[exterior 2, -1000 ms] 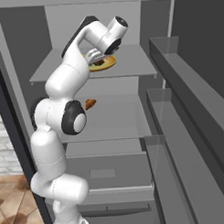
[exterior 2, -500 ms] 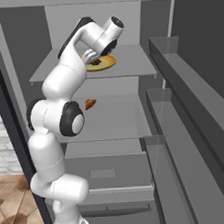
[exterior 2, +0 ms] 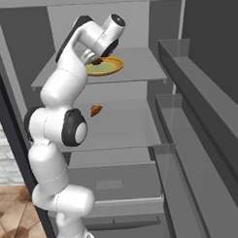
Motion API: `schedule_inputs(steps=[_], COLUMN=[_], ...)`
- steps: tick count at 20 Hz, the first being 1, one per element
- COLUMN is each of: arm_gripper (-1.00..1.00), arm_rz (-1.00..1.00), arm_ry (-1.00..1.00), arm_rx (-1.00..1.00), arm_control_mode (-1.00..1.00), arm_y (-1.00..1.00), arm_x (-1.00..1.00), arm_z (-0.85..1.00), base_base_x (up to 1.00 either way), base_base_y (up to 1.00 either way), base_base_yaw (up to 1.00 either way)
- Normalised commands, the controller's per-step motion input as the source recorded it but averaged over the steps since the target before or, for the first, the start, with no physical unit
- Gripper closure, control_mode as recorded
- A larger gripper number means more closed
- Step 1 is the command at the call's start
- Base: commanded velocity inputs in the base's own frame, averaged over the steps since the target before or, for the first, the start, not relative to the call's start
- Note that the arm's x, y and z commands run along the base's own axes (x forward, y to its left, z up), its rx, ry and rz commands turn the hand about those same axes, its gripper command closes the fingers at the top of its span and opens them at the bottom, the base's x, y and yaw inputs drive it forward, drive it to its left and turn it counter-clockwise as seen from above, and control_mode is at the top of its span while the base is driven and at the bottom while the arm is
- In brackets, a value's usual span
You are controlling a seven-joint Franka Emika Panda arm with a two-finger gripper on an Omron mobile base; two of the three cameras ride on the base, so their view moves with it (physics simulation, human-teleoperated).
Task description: Retrieve the chicken drumstick from the fridge and place it on the saucepan with marinade on the stove.
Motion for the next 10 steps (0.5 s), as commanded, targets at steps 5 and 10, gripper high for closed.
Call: schedule_inputs(steps=[5, 10], arm_gripper=[1.00, 1.00], arm_rz=[0.00, 0.00], arm_ry=[-0.09, -0.10], arm_rx=[0.00, 0.00], arm_control_mode=[-1.00, -1.00], arm_y=[0.00, 0.00], arm_x=[-0.22, -0.66], arm_z=[0.45, 0.02], base_base_x=[0.00, 0.00], base_base_y=[0.00, 0.00], base_base_yaw=[0.00, 0.00])
